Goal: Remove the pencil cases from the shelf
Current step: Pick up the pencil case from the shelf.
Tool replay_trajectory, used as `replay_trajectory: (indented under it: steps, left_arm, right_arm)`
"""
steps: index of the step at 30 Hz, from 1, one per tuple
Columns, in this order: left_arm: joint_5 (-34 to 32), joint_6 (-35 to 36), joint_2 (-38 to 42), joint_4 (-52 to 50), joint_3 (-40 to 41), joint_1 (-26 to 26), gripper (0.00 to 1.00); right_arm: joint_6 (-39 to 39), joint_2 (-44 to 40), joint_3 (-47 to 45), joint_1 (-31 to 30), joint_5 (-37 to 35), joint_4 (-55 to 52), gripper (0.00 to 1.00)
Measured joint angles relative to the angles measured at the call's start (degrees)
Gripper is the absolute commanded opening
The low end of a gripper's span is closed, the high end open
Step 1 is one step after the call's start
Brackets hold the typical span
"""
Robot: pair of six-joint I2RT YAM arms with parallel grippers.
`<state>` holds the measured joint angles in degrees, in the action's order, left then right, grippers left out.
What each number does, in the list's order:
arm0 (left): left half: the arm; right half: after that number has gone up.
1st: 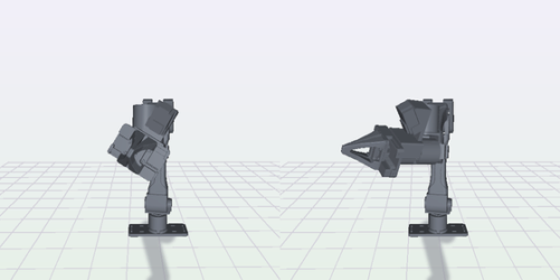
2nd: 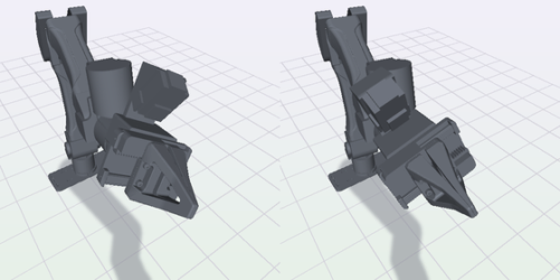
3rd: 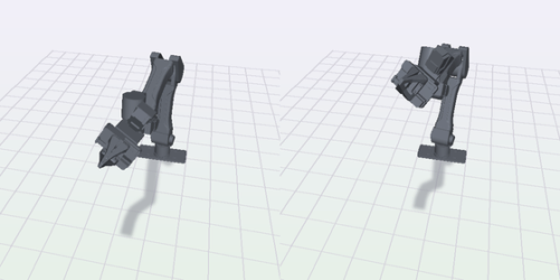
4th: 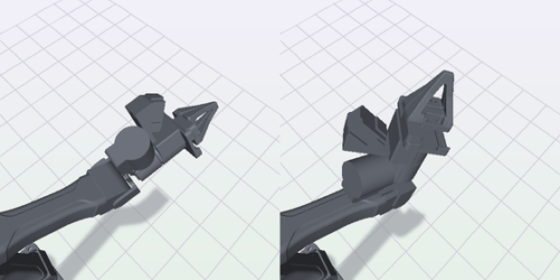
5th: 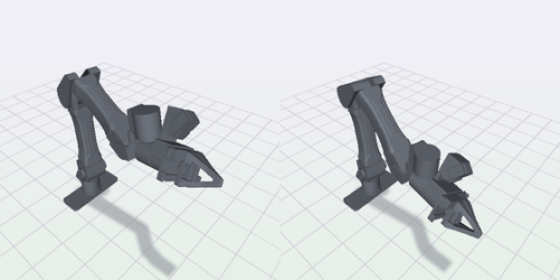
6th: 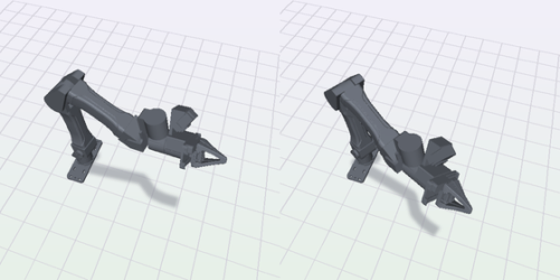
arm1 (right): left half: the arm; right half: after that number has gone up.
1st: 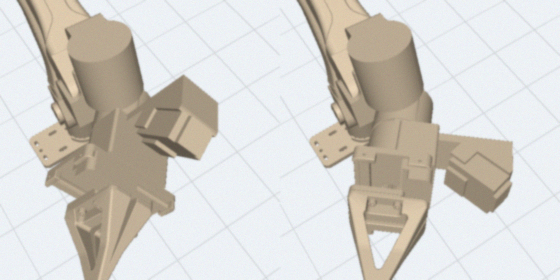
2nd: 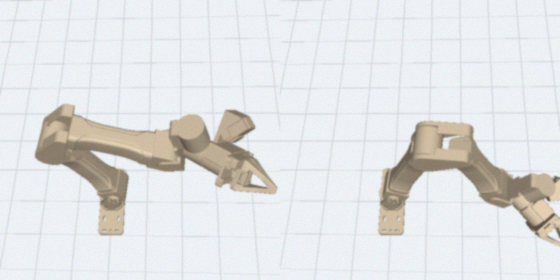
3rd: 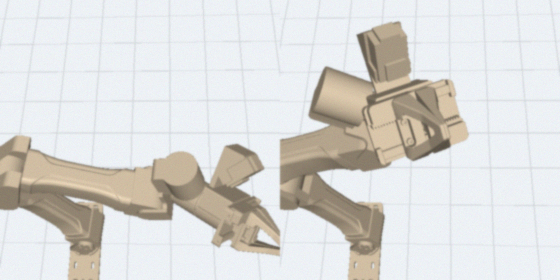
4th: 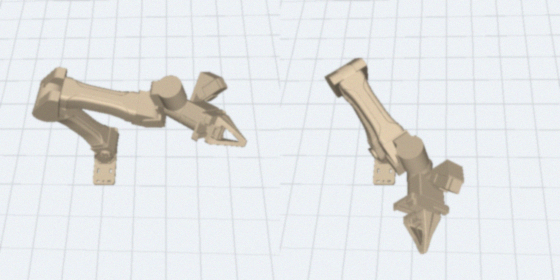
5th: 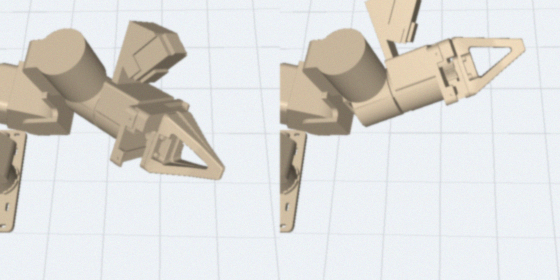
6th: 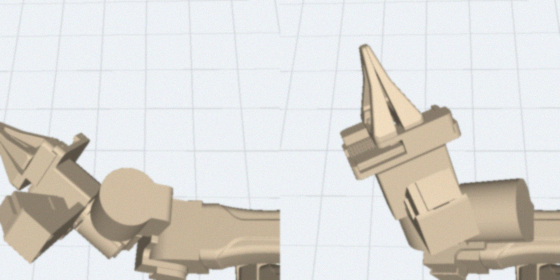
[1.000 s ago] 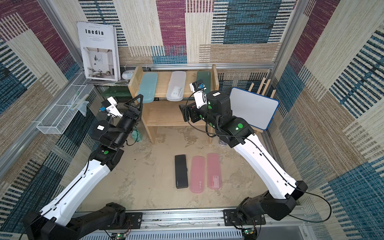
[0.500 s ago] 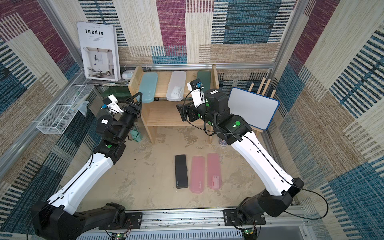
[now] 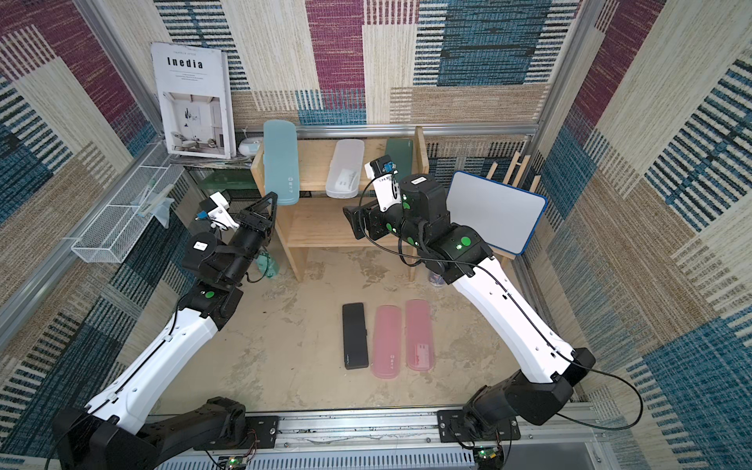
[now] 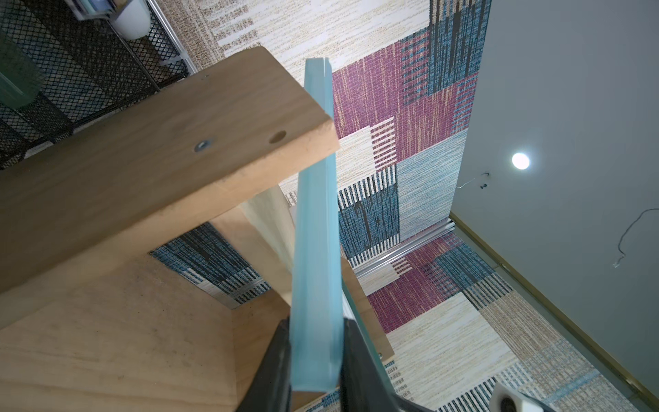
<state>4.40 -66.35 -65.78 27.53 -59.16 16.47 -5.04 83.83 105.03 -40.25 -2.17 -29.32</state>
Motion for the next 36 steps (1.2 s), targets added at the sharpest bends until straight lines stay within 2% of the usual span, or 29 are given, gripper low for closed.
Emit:
replay_trajectory:
  steps: [3,8,14,18,21,27,36]
  left_arm:
    - [0.4,1.5,1.2,-0.2,0.2,0.0,0.00]
    - [1.7,7.2,4.8,-4.0,1.2,0.0,0.00]
    - [4.7,18.8,10.9,-11.7,0.2,0.8,0.00]
    - [5.8,25.8,14.3,-15.7,-1.2,1.2,0.00]
    - [5.9,29.4,16.2,-18.2,-1.6,1.7,0.00]
    - [5.8,33.5,19.0,-22.6,-1.5,1.8,0.00]
    - [5.5,36.6,21.8,-26.5,-0.3,2.0,0.00]
  right_arm:
    - [-0.2,0.1,0.5,0.0,1.0,-0.2,0.99]
    - [-1.9,1.8,6.1,0.0,5.1,-0.7,0.99]
    - [-8.0,10.5,23.1,-0.2,16.1,0.9,0.99]
    - [-15.0,20.5,36.1,-0.4,24.3,3.1,0.99]
    - [-21.2,27.0,41.7,-0.9,29.0,4.4,0.99]
    - [-29.0,31.7,43.0,-3.0,32.2,7.0,0.99]
    - [-34.3,33.9,43.3,-4.0,30.8,9.4,0.99]
